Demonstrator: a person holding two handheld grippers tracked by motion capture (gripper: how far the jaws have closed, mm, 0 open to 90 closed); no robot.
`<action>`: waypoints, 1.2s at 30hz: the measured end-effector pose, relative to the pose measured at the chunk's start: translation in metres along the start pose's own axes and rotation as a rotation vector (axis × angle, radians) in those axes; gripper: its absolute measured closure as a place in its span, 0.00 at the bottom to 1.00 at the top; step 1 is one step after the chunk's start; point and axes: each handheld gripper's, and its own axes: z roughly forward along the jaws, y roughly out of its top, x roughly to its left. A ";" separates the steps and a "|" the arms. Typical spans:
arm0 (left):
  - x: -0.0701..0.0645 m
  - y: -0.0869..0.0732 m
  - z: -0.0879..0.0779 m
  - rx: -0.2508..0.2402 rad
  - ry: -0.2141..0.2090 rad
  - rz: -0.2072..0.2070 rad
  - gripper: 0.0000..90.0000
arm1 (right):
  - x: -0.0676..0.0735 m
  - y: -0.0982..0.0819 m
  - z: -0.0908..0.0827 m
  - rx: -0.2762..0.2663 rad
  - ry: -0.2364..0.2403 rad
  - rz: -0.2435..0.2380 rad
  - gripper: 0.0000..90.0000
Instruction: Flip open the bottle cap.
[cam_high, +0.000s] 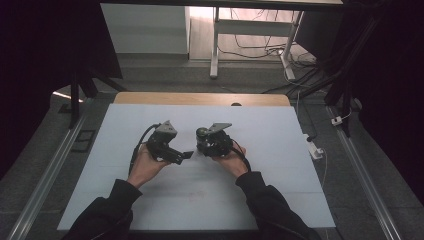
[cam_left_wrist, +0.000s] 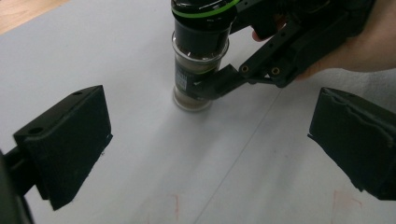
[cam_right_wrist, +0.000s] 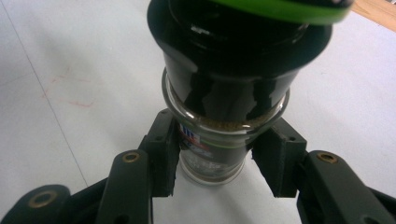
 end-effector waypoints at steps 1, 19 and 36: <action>0.001 0.001 0.002 -0.003 -0.006 -0.001 0.00 | 0.000 0.000 0.000 0.000 0.000 0.000 0.59; 0.006 0.009 0.020 -0.001 -0.007 0.055 0.54 | 0.000 0.000 0.000 -0.001 0.004 -0.002 0.59; -0.005 0.021 0.034 0.015 -0.063 0.052 0.98 | -0.001 0.000 0.000 -0.001 0.004 0.001 0.59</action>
